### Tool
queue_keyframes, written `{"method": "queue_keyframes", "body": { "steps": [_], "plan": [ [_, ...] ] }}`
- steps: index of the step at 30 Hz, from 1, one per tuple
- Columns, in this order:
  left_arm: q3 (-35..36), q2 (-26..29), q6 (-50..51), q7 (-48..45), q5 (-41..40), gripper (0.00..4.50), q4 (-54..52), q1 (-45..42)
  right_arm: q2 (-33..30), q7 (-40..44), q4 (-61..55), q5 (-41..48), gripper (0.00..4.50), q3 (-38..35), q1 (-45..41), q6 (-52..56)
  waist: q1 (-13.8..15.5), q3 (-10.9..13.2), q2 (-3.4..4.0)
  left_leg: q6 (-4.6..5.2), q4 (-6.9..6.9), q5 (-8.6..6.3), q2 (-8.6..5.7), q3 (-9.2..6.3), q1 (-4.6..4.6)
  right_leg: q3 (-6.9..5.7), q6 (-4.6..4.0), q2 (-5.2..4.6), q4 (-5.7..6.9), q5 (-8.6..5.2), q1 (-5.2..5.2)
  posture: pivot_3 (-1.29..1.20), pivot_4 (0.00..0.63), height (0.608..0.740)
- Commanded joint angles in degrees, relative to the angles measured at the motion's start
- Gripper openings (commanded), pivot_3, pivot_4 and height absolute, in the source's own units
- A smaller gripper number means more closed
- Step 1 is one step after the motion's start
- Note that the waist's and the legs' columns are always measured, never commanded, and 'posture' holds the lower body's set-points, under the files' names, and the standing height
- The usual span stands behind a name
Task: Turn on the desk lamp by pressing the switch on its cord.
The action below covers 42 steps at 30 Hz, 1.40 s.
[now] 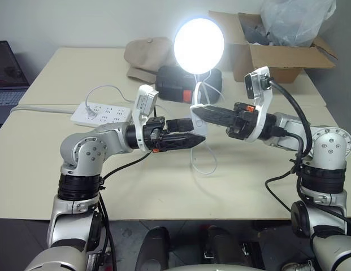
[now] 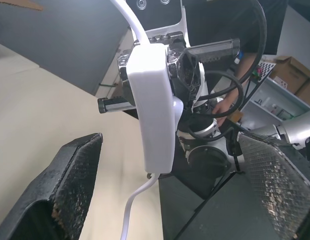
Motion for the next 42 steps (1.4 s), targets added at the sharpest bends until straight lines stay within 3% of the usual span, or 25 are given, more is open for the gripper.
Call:
{"method": "queue_keyframes", "body": {
  "steps": [1, 8, 14, 21, 31, 33, 42],
  "plan": [
    [1.00, 1.45, -0.22, -0.32, -1.15, 4.50, -3.28, 0.76, 0.12, -2.19, -1.34, 2.16, 0.41, -0.79, -1.74, -1.50, -0.02, 0.00, 0.00, 0.00, 0.00, 0.00, 0.00, 0.00, 0.00, 0.00, 0.00, 0.00, 0.00, 0.00, 0.00, 0.00, 0.150, 0.740],
    [2.31, 7.37, 0.60, -0.97, -1.92, 4.50, -9.21, 5.66, -0.86, -3.34, 3.84, -3.54, 0.41, -0.29, -2.01, -3.13, -0.05, 0.00, 0.00, 0.00, 0.00, 0.00, 0.01, 0.01, 0.00, 0.01, 0.00, 0.00, 0.00, 0.00, 0.00, 0.00, 0.150, 0.740],
    [3.40, 12.58, 0.26, -1.20, -2.15, 4.50, -13.65, 10.20, -0.07, -4.03, 10.05, -20.17, 0.41, 5.34, 0.99, -10.00, 0.01, -0.02, -0.03, 0.00, -0.01, 0.00, 0.01, 0.00, 0.00, 0.01, 0.01, 0.00, -0.02, -0.01, 0.00, 0.00, 0.150, 0.740],
    [4.37, 16.41, 0.19, -1.04, -3.19, 4.50, -18.74, 13.51, 3.39, -3.77, 16.65, -31.60, 0.41, 8.65, 0.60, -14.68, -0.06, -0.02, -0.03, 0.00, -0.02, 0.00, 0.02, 0.00, -0.02, 0.01, 0.01, 0.00, -0.03, -0.01, -0.03, 0.00, 0.150, 0.740],
    [4.47, 18.17, -0.23, 0.55, -4.54, 4.50, -22.51, 16.74, 5.81, -3.01, 21.97, -40.24, 0.41, 8.09, -0.65, -15.75, 0.12, -0.02, -0.03, -0.01, -0.02, 0.00, 0.02, 0.00, -0.01, 0.01, 0.00, 0.00, -0.02, 0.00, -0.02, 0.00, 0.150, 0.740],
    [4.44, 18.30, -0.32, 0.70, -4.61, 4.50, -22.65, 16.96, 6.13, -2.76, 22.14, -41.23, 1.15, 7.59, -0.80, -15.69, 0.15, -0.02, -0.03, -0.01, -0.02, 0.00, 0.02, 0.00, -0.01, 0.01, 0.00, 0.00, -0.02, 0.00, -0.02, 0.00, 0.150, 0.740],
    [3.90, 18.83, -1.43, 0.52, -3.68, 4.50, -22.15, 17.10, 5.44, -0.39, 17.32, -41.58, 3.23, 5.20, -0.59, -13.59, 0.12, -0.02, -0.03, -0.01, -0.02, 0.00, 0.03, 0.01, -0.01, 0.01, 0.00, 0.00, -0.02, 0.00, -0.03, 0.00, 0.150, 0.740]
  ]
}}
